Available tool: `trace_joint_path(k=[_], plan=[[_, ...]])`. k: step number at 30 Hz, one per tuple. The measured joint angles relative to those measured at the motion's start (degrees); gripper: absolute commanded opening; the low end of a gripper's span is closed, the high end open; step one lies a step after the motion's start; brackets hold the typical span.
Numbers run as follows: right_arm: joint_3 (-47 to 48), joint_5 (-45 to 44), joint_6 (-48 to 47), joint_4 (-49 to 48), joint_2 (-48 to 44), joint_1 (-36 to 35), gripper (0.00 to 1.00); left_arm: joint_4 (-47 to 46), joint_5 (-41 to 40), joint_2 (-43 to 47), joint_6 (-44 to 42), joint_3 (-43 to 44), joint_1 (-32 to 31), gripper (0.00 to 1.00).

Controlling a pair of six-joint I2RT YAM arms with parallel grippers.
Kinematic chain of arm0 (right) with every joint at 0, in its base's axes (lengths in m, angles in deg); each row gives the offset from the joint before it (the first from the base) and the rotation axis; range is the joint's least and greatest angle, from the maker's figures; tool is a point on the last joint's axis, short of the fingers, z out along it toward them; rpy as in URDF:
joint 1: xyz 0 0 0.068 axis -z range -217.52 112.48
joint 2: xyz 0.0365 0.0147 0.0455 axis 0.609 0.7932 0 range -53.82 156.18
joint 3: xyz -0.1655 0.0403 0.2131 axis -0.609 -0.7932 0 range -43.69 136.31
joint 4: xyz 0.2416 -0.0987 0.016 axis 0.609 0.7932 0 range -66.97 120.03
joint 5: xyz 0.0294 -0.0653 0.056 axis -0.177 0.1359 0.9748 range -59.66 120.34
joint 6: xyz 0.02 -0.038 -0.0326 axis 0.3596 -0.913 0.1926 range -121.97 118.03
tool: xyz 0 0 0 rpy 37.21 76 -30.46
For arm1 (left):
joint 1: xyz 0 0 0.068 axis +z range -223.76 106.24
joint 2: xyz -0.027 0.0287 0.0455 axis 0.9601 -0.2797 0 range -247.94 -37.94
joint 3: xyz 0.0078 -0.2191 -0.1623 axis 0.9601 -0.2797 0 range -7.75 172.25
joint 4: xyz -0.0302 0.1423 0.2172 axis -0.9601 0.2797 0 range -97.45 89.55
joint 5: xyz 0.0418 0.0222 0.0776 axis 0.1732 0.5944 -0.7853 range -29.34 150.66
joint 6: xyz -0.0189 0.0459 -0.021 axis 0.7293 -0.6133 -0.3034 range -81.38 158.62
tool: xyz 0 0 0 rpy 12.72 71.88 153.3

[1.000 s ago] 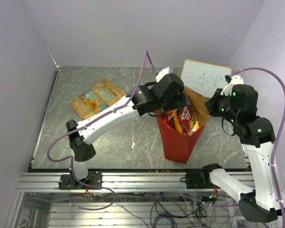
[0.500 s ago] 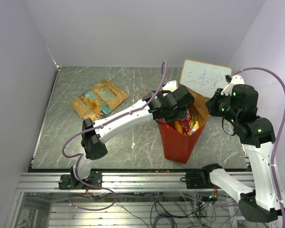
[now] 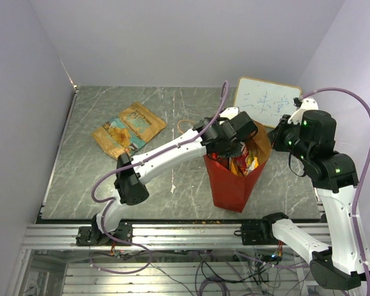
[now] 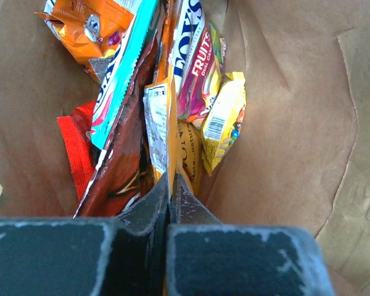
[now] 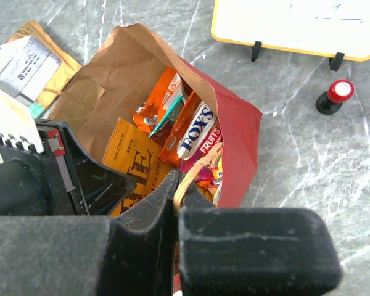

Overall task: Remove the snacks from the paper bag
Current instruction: Take out the snack from the paper bag, then place the snack at the center of the board.

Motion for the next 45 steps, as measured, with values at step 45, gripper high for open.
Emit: trace_joint_path(k=[45], plan=[[-1.62, -0.57, 0.85, -0.94, -1.40, 0.00, 0.00, -22.64, -32.02, 56.30, -18.71, -27.36, 5.53, 0.07]])
